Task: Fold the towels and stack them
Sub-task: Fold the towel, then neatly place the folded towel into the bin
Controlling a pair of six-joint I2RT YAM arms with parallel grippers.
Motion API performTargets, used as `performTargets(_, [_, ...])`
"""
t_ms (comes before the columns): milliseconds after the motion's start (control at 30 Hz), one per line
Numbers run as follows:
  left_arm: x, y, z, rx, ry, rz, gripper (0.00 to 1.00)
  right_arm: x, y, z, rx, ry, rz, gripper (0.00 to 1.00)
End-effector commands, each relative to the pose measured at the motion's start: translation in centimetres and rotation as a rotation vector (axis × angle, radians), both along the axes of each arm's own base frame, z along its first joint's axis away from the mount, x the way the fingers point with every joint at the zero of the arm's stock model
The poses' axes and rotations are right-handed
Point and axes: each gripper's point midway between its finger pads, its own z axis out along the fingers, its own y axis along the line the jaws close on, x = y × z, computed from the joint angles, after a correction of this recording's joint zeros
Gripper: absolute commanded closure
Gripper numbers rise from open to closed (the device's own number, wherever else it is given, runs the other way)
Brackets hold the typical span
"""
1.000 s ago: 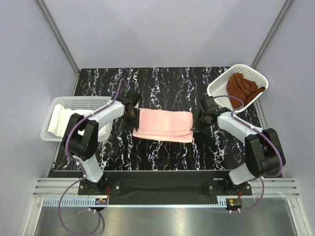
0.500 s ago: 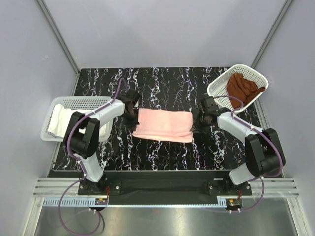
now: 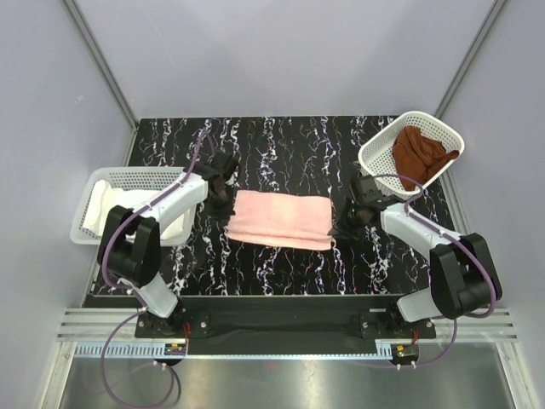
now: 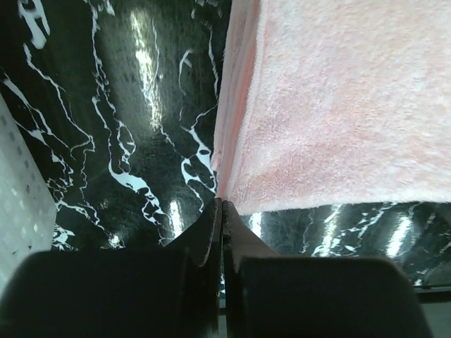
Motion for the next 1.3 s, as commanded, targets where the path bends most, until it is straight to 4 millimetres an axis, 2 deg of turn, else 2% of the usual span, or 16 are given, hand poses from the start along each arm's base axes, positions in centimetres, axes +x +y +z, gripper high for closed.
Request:
performTargets(0, [-1.0,1.2,-1.8,0.038,0.024,0.002,1.00,-1.7,0.1,-1.6,0.033,0.025,-0.011,0.97])
performTargets(133, [-1.8,1.6,-4.5,0.065,0.084,-0.003,1.00,-2.6,0.3,-4.0,0.054,0.053,-0.003,0.89])
performTargets(233, [-2.0,1.8,-5.1,0.080,0.089,-0.001,1.00,-2.9,0.6,-4.7,0.065,0.063,0.016,0.83])
performTargets(267, [-2.0,1.9,-5.1,0.082,0.089,-0.001,1.00,-2.9,0.6,-4.6,0.066,0.059,0.019,0.81])
performTargets(367, [-1.9,2.0,-4.5,0.095,0.104,-0.014,1.00,-3.2,0.1,-3.7,0.046,0.049,0.026,0.62])
performTargets(433, [-0.7,2.2,-3.0,0.118,0.068,-0.009,0.88,-2.8,0.0,-2.3,0.033,0.021,0.040,0.57])
performTargets(467, [-0.5,2.2,-2.3,0.121,0.059,-0.012,0.69,-3.3,-0.5,-2.1,0.008,0.040,0.042,0.56])
performTargets(533, [1.0,1.7,-0.1,0.104,-0.002,-0.021,0.62,-2.9,-0.4,-0.9,0.000,0.030,0.058,0.57])
performTargets(567, [1.6,1.4,0.5,0.094,-0.023,-0.027,0.56,-2.5,-0.3,-0.6,0.003,0.020,0.063,0.57])
performTargets(667, [3.1,0.3,1.6,0.047,-0.078,-0.052,0.51,-1.0,0.7,0.2,0.036,-0.014,0.073,0.60])
performTargets(733, [3.4,-1.1,1.1,-0.028,-0.090,-0.088,0.49,0.6,1.9,0.7,0.086,-0.072,0.102,0.61])
performTargets(867, [2.9,-2.0,-1.4,-0.094,-0.037,-0.113,0.48,1.2,3.0,-1.1,0.123,-0.073,0.141,0.63])
performTargets(967, [2.8,-1.6,-3.4,-0.082,0.005,-0.113,0.45,0.3,2.1,-4.3,0.084,-0.040,0.133,0.64])
performTargets(1100, [3.1,-1.5,-4.5,-0.091,0.025,-0.103,0.43,-0.6,2.3,-5.7,0.101,-0.051,0.191,0.65])
performTargets(1200, [3.4,-1.1,-4.9,-0.077,0.028,-0.101,0.42,-0.8,2.2,-4.3,0.105,-0.110,0.216,0.63])
performTargets(1267, [3.5,-0.8,-5.2,-0.065,0.031,-0.093,0.42,-0.4,2.0,-2.2,0.101,-0.165,0.219,0.62])
